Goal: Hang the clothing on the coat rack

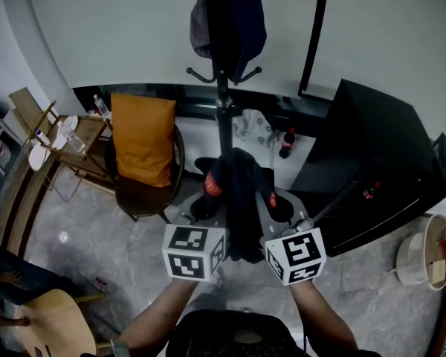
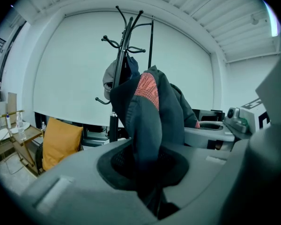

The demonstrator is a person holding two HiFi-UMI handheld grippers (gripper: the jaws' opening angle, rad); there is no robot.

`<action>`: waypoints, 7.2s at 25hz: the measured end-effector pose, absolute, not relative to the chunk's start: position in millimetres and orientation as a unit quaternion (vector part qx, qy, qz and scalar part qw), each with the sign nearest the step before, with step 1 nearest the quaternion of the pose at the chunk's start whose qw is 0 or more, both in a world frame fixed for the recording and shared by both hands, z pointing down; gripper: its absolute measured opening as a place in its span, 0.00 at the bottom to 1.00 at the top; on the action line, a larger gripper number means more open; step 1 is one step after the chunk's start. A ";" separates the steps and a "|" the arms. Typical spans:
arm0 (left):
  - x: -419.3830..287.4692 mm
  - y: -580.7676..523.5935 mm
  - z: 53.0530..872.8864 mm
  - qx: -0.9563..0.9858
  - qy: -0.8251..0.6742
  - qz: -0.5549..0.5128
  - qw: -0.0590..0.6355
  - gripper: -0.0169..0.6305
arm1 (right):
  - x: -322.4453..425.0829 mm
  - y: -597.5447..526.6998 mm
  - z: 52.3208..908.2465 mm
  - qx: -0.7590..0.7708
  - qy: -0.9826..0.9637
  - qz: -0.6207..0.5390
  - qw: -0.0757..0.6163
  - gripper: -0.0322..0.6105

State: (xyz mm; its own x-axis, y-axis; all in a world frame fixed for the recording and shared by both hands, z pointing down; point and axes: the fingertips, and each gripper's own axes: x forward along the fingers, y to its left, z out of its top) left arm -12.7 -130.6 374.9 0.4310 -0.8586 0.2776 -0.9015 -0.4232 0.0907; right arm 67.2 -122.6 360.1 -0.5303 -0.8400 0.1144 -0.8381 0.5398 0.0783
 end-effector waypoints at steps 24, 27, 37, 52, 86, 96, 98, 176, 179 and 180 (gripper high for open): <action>-57.2 -230.4 348.0 0.866 -0.483 0.082 0.098 0.10 | 29.0 -218.5 335.1 0.548 -0.833 -0.029 0.067 0.07; -58.5 -240.0 345.2 0.871 -0.476 0.079 0.096 0.10 | 29.4 -226.4 332.2 0.557 -0.827 -0.029 0.066 0.07; -59.3 -267.7 341.5 0.885 -0.450 0.073 0.093 0.10 | 33.8 -253.3 326.5 0.588 -0.805 -0.028 0.065 0.07; -51.9 -299.8 345.2 0.886 -0.446 0.075 0.099 0.10 | 40.9 -283.0 330.9 0.592 -0.804 -0.011 0.055 0.07; -45.5 -345.3 353.5 0.855 -0.500 0.087 0.104 0.10 | 43.1 -347.9 348.2 0.530 -0.846 0.015 0.046 0.07; -43.0 -353.0 354.1 0.852 -0.506 0.083 0.106 0.10 | 43.8 -357.3 349.4 0.521 -0.852 0.016 0.045 0.07; -42.8 -355.2 354.3 0.851 -0.508 0.082 0.106 0.10 | 44.4 -359.0 350.3 0.520 -0.853 0.016 0.046 0.07; -47.0 -354.7 422.4 0.799 -0.568 0.126 0.153 0.10 | 29.9 -357.5 432.4 0.448 -0.885 0.055 0.114 0.07; -46.2 -353.9 425.1 0.794 -0.574 0.125 0.157 0.10 | 30.1 -356.9 434.4 0.440 -0.889 0.052 0.116 0.07; -46.2 -353.1 425.9 0.793 -0.575 0.126 0.158 0.10 | 30.0 -356.5 435.2 0.437 -0.890 0.052 0.117 0.07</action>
State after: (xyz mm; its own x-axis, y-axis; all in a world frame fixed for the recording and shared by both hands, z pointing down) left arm -46.2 -353.1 425.9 0.3066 -0.8717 0.3822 -0.9517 -0.2883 0.1058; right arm 30.0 -356.5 435.2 -0.5903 -0.7664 0.2533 -0.7906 0.6122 0.0099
